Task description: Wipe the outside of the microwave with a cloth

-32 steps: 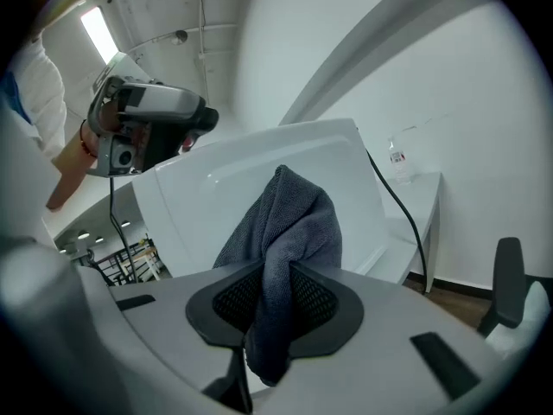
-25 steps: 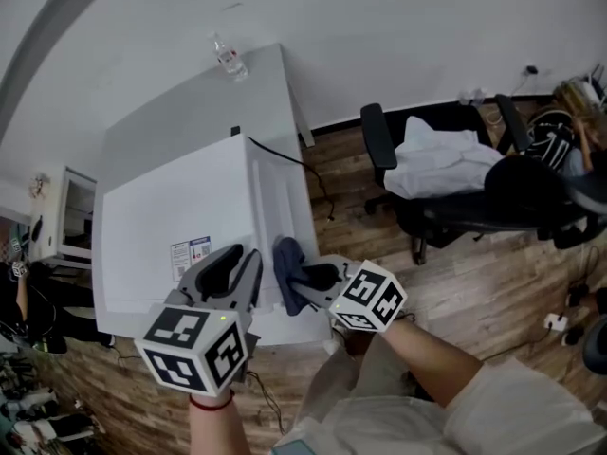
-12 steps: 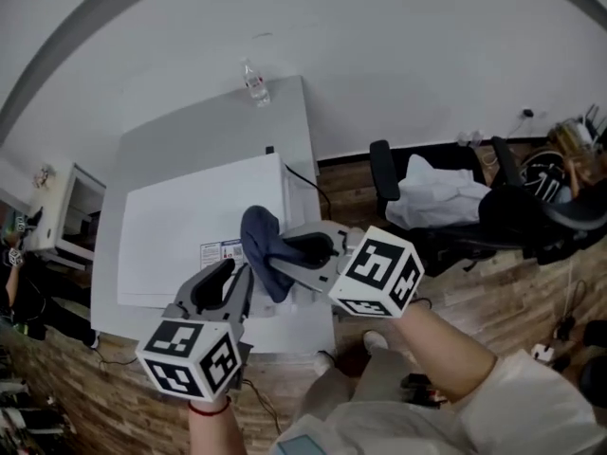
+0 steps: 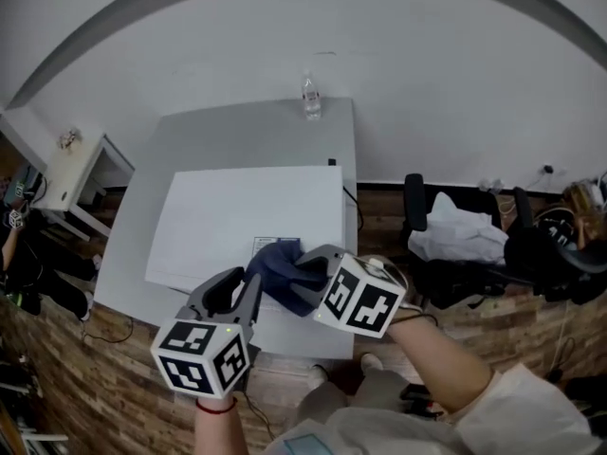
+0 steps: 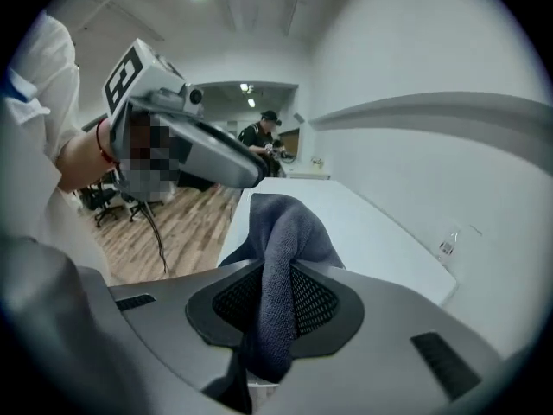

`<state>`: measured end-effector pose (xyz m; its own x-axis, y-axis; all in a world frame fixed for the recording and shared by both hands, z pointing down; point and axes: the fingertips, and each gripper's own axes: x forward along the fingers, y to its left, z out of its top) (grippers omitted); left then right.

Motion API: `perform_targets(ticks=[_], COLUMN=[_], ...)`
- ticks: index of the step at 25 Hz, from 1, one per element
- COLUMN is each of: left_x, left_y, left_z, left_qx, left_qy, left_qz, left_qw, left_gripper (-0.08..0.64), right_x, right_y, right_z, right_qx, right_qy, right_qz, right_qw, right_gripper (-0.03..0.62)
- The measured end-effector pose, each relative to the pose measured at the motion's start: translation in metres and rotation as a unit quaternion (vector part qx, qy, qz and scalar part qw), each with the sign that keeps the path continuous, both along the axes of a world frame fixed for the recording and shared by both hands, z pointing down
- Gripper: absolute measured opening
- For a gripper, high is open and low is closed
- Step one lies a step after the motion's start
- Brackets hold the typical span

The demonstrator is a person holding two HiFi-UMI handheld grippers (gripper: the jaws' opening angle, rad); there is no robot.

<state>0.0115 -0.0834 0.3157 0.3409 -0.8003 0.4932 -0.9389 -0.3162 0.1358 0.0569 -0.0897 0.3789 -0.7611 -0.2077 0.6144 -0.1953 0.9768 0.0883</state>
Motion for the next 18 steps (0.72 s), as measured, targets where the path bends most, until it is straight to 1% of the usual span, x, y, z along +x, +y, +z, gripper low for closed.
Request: perform_targets(ticks=[2, 4, 7, 9, 12, 15, 18], left_x=[-0.007, -0.015, -0.032, -0.047, -0.071, -0.093, -0.119], left_y=[0.001, 0.003, 0.007, 0.012, 0.018, 0.020, 0.020], left_z=[0.003, 0.004, 0.005, 0.007, 0.012, 0.019, 0.023], left_qx=[-0.002, -0.002, 0.001, 0.002, 0.003, 0.001, -0.001], left_qy=[0.005, 0.012, 0.021, 0.026, 0.036, 0.044, 0.050], left_qz=[-0.002, -0.006, -0.018, -0.029, -0.048, -0.063, -0.081], left_qw=[1.0000, 0.9999, 0.9996, 0.9992, 0.9982, 0.9970, 0.9955], left_gripper=[0.095, 0.095, 0.095, 0.095, 0.095, 0.095, 0.095], right_x=[0.002, 0.009, 0.013, 0.004, -0.023, -0.061, -0.106], right_y=[0.006, 0.013, 0.021, 0.021, 0.019, 0.019, 0.017], right_z=[0.005, 0.005, 0.007, 0.009, 0.010, 0.010, 0.011], right_qx=[0.014, 0.016, 0.031, 0.044, 0.044, 0.046, 0.045], right_qy=[0.040, 0.076, 0.117, 0.123, 0.116, 0.112, 0.105], right_qz=[-0.018, -0.029, -0.026, -0.020, -0.028, -0.048, -0.056], right_qw=[0.999, 0.997, 0.992, 0.991, 0.992, 0.991, 0.992], right_gripper=[0.086, 0.086, 0.086, 0.086, 0.086, 0.086, 0.086])
